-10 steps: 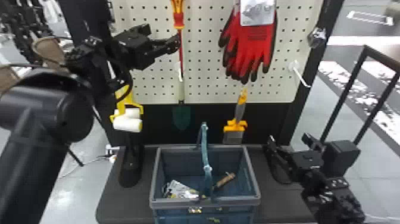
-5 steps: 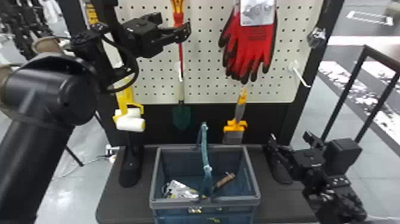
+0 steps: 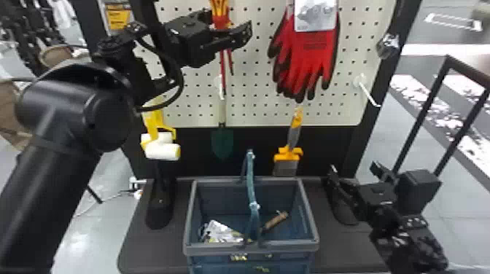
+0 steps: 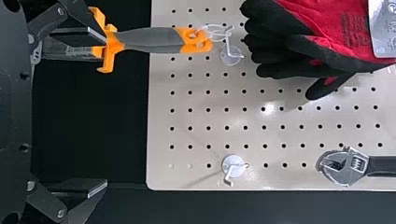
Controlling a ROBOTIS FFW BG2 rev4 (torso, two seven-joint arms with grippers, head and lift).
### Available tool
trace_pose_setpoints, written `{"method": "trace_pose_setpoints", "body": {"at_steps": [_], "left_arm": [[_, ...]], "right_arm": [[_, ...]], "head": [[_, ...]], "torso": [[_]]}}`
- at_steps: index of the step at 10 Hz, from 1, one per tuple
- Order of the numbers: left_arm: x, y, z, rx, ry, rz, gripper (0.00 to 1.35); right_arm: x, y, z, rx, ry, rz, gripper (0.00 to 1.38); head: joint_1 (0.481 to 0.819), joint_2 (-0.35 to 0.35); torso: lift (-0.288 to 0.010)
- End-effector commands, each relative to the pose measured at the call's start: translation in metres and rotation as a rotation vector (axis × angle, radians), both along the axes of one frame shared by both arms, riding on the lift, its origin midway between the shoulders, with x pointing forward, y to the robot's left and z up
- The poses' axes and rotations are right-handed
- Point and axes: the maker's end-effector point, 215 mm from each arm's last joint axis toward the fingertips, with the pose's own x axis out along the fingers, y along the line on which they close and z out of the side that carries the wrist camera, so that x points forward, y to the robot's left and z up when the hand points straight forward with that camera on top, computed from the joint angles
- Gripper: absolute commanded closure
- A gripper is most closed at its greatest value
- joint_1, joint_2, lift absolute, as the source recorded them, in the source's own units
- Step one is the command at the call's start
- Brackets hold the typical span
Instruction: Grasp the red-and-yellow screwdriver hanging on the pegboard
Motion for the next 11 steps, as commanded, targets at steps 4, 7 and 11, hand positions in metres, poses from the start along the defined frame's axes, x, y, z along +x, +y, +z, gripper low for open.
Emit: {"method": "trace_pose_setpoints", "body": {"at_steps": [4, 7, 11], "left_arm": [[0.002, -0.008, 0.004, 0.013, 0.008, -0.012, 0.24], [0.003, -0.010, 0.009, 0.050, 0.013, -0.026, 0.24], [0.007, -0.002, -0.002, 0.116, 0.075, -0.034, 0.64]], "right_arm": [[0.005, 0.010, 0.008, -0.012, -0.016, 0.024, 0.22], [0.004, 0.009, 0.012, -0.018, -0.024, 0.026, 0.22], [0.003, 0.009, 0.010, -0.021, -0.021, 0.026, 0.22]], "head": [[0.549, 0.000], [0.549, 0.000], [0.549, 0.000]], "torso": [[-0.100], [-0.100], [-0.100]]}}
